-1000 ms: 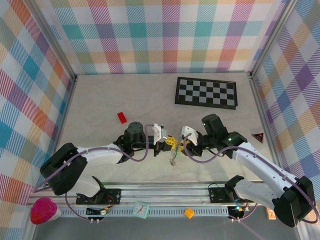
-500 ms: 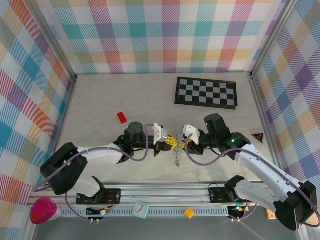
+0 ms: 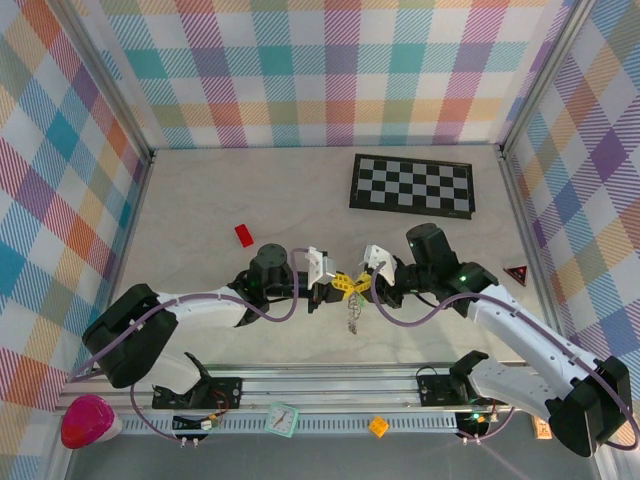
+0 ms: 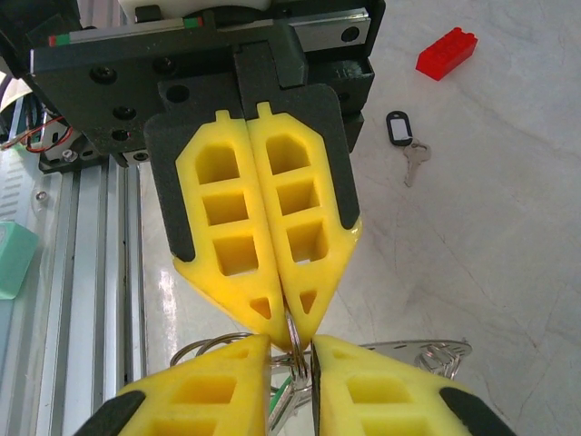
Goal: Put the keys on the keyring
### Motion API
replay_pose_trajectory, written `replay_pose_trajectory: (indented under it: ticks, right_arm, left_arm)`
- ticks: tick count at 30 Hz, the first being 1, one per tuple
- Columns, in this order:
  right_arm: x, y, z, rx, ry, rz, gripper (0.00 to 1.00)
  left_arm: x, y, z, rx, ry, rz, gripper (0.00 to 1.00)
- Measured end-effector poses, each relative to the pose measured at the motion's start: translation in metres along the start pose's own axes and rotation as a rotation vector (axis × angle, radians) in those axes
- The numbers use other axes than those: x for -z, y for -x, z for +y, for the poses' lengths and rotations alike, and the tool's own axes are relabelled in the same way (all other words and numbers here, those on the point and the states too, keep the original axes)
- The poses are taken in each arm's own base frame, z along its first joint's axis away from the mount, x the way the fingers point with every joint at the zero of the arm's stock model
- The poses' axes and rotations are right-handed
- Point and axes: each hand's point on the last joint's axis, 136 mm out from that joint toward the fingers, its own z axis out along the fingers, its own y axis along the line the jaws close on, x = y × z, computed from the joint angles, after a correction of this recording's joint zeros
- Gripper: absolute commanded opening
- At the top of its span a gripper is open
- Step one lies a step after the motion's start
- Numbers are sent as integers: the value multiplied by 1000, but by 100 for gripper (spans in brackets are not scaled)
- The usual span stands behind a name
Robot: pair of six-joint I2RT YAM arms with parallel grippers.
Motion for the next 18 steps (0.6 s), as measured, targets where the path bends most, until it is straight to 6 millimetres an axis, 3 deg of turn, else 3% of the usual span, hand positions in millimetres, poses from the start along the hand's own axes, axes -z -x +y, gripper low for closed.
replay_pose_trajectory:
  ticks: [7, 18]
  right_arm:
    - [2, -4, -1, 3, -21, 6, 23]
    - [2, -7, -1, 3, -40, 1, 23]
  left_arm:
    - [0, 0, 0, -3, -3, -3, 0]
    - [0, 2, -2, -5, -11, -8, 0]
